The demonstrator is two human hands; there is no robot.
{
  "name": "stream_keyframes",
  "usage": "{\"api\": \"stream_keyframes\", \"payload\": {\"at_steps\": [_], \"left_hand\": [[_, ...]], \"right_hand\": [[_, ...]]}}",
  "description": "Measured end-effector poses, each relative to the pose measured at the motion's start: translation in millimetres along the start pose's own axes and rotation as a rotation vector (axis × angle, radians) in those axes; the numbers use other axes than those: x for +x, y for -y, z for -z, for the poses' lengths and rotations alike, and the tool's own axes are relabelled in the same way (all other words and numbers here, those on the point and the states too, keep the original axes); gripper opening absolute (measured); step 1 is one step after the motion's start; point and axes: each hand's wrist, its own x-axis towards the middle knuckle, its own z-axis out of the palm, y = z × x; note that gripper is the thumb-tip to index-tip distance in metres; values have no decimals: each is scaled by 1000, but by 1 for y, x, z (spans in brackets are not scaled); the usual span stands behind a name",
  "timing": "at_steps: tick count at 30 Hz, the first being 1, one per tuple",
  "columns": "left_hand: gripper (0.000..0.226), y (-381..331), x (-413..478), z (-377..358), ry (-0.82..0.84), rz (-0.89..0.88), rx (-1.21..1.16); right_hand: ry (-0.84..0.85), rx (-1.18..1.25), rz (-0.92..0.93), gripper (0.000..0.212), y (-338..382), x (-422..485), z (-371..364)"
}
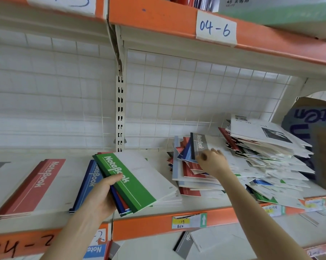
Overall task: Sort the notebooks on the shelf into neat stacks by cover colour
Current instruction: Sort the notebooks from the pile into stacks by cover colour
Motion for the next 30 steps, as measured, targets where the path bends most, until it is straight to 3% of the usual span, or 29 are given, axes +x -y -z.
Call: {"api": "stream_keyframes", "payload": {"at_steps": [3,9,20,25,30], "left_hand": [[11,1,-2,0,-13,-1,19],[11,-2,-8,3,-28,-2,11],[12,-4,-25,-3,-50,-3,18],[15,-4,-30,-5,-49,12,32],[15,-3,-30,1,-69,26,60]], "right_hand": [[93,9,-2,17,3,4,8],[132,-108,58,27,6,-1,27],[-130,-299,176,25,10,-12,13],[-243,-109,141,20,13,-20,3],[-14,118,78,11,14,-12,6]]}}
